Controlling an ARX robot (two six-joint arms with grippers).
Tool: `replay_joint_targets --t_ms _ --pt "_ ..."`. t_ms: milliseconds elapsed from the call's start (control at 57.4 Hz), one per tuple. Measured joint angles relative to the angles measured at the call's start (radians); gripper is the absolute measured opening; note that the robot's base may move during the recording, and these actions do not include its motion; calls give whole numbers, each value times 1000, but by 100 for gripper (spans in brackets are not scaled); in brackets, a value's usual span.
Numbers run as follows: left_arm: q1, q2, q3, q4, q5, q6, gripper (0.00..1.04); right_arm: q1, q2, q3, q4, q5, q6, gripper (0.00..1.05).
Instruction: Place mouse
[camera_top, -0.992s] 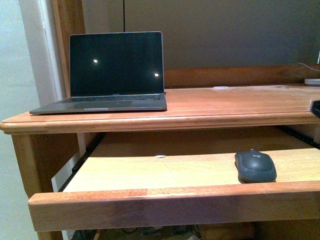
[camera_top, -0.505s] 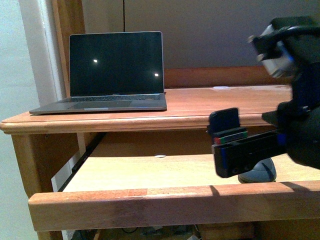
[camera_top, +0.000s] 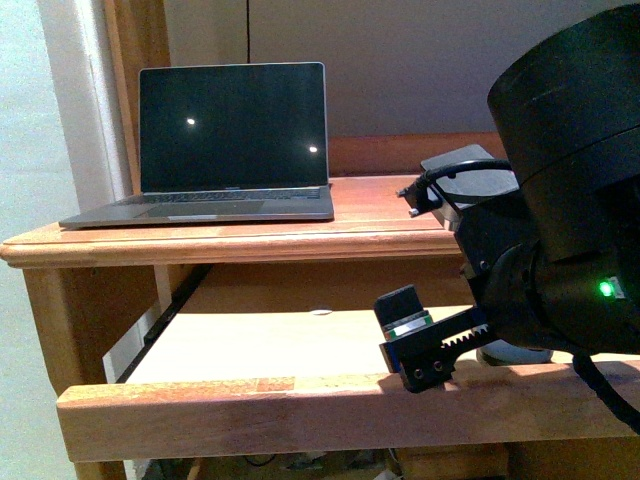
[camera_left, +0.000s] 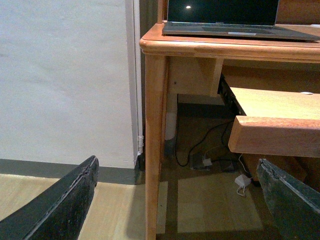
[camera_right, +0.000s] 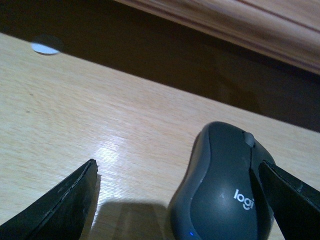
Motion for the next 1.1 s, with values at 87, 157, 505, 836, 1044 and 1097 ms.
replay_joint_targets --t_ms 87,157,505,836,1044,1097 --pt "0 0 0 0 0 0 97 -21 16 25 -46 13 34 97" --pt "0 0 0 0 0 0 97 -34 31 50 -79 26 60 97" --pt "0 0 0 0 0 0 97 -76 93 145 -205 18 173 92" --pt "0 0 0 0 0 0 97 -92 90 147 -222 -5 194 58" --pt "0 0 0 0 0 0 97 -98 16 121 -215 -63 196 57" --pt "0 0 0 0 0 0 97 -95 -24 103 -215 -90 193 57"
